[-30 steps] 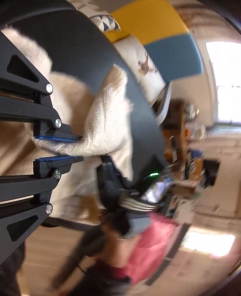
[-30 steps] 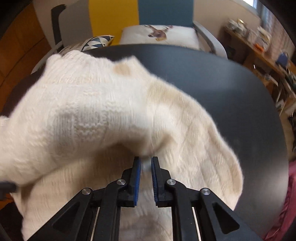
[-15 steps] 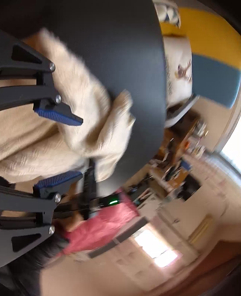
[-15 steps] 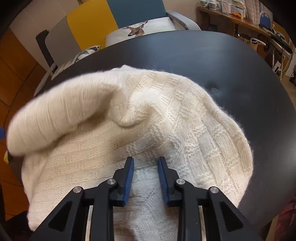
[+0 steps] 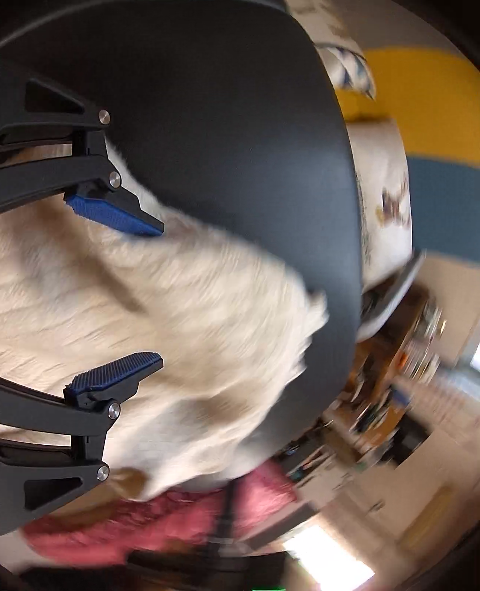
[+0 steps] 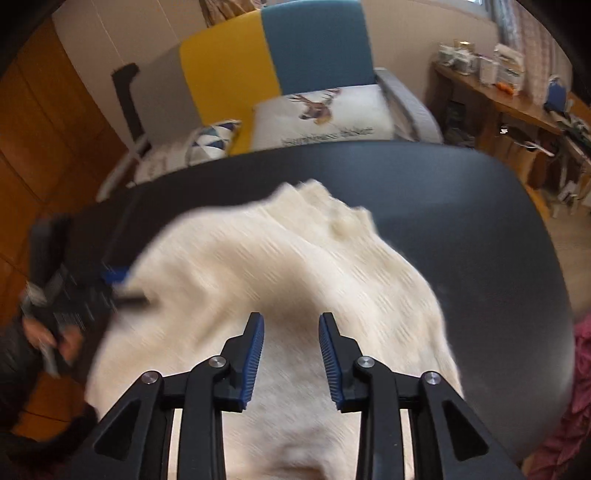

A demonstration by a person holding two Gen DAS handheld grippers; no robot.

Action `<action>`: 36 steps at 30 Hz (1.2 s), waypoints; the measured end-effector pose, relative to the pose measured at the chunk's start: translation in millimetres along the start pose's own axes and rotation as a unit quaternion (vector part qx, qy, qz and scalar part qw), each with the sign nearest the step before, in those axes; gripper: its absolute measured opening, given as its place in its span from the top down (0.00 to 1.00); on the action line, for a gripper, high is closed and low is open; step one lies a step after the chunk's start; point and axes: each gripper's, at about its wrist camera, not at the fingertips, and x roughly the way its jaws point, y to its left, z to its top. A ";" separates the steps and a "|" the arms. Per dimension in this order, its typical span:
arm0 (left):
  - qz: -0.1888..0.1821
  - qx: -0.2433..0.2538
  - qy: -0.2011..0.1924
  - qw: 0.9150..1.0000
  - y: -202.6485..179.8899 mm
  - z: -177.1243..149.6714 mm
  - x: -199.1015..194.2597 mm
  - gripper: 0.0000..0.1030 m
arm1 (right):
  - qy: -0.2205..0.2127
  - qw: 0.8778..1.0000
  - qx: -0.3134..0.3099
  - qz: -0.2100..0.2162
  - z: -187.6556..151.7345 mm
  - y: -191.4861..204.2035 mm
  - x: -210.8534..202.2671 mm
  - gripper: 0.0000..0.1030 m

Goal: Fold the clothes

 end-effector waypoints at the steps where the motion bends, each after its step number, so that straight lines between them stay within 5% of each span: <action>1: 0.002 0.021 -0.002 1.000 -10.3 -7.6 1.7 0.37 | 0.006 1.000 0.004 0.011 17.9 9.2 8.6 0.60; 5: -0.001 0.059 -0.007 0.998 -38.1 -30.4 6.9 0.37 | 0.070 0.995 0.042 0.054 73.8 10.6 54.8 0.46; 10: -0.001 0.074 -0.018 0.997 -45.1 -37.5 9.1 0.37 | 0.135 0.987 0.092 0.006 116.1 -4.6 139.7 0.42; 17: 0.006 0.077 -0.027 0.997 -46.0 -37.6 18.1 0.37 | 0.236 0.960 0.122 -0.083 128.4 -0.5 212.9 0.39; 20: 0.005 0.080 -0.033 0.996 -47.1 -43.7 15.0 0.37 | 0.248 0.958 0.089 -0.113 124.9 12.5 226.3 0.23; 25: 0.002 0.081 -0.036 0.996 -45.7 -45.8 12.8 0.37 | 0.252 0.952 0.005 -0.172 114.4 42.1 239.8 0.17; 30: -0.008 0.063 -0.032 0.997 -38.6 -43.6 9.0 0.37 | 0.229 0.959 0.026 -0.167 112.0 39.2 228.2 0.33; 32: -0.007 0.056 -0.032 0.998 -35.8 -42.6 7.3 0.37 | 0.214 0.961 0.027 -0.171 109.8 36.9 220.3 0.53; 36: -0.006 0.038 -0.030 0.999 -31.5 -39.9 4.4 0.37 | 0.181 0.969 0.045 -0.159 102.2 29.5 204.1 0.76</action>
